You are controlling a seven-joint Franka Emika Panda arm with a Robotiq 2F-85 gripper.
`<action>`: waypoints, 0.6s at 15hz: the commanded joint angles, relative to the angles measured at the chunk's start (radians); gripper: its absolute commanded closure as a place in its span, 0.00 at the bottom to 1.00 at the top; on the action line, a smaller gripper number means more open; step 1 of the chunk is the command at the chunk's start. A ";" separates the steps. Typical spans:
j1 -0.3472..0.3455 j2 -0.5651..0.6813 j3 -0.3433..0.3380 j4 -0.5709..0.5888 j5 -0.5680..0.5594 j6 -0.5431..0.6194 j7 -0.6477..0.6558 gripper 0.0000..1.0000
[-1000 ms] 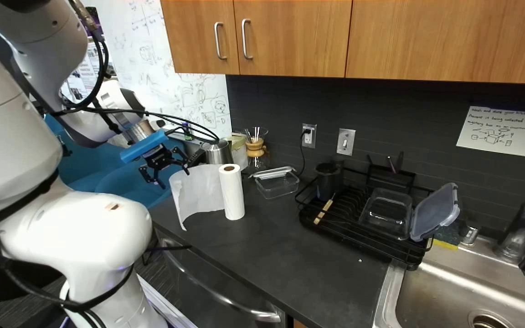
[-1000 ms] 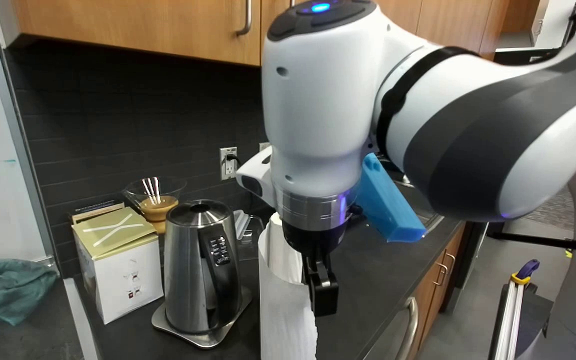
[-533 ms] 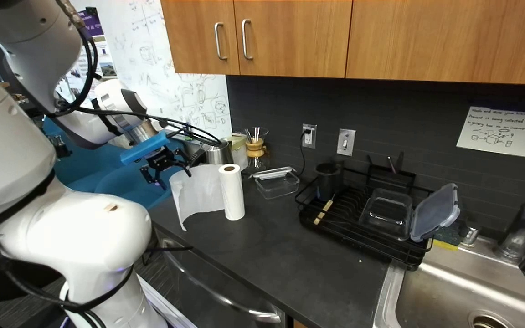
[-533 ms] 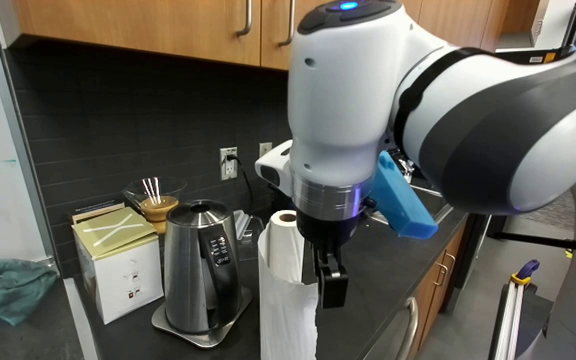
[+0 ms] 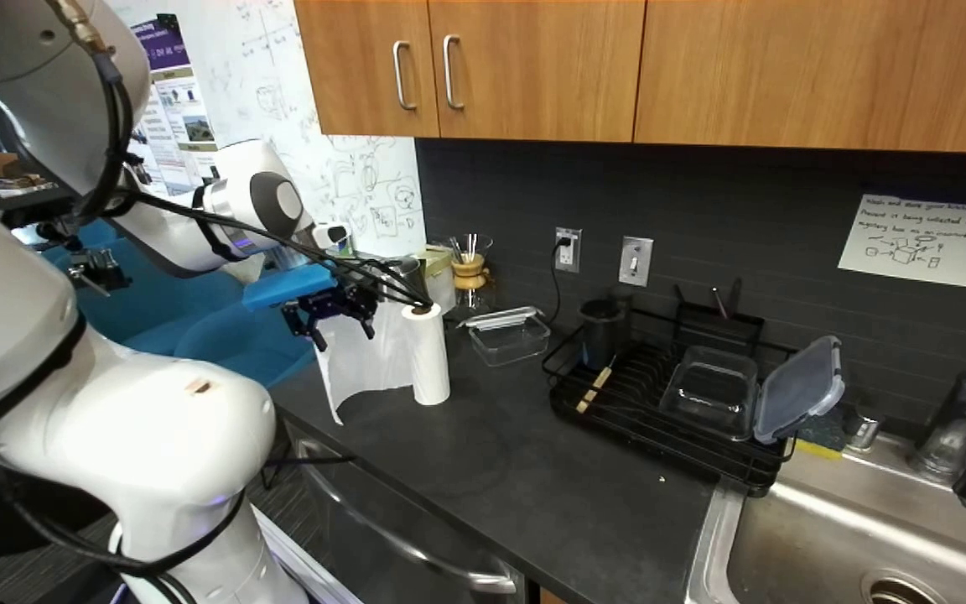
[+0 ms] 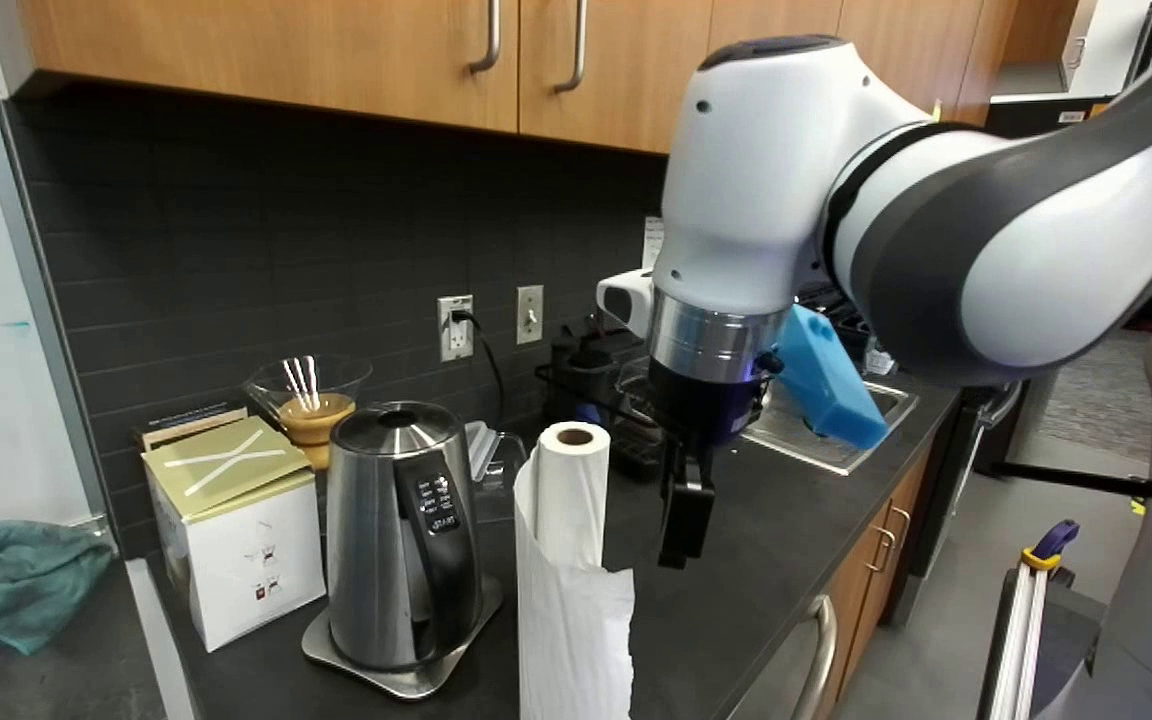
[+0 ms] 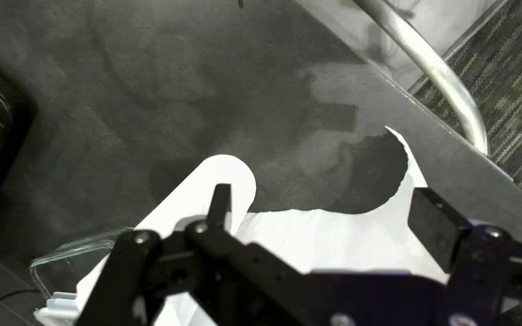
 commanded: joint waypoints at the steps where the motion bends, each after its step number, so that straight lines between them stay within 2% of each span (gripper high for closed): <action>1: -0.032 -0.036 -0.023 0.005 0.044 0.022 -0.042 0.00; 9: -0.064 -0.034 -0.078 0.010 0.102 0.058 -0.089 0.00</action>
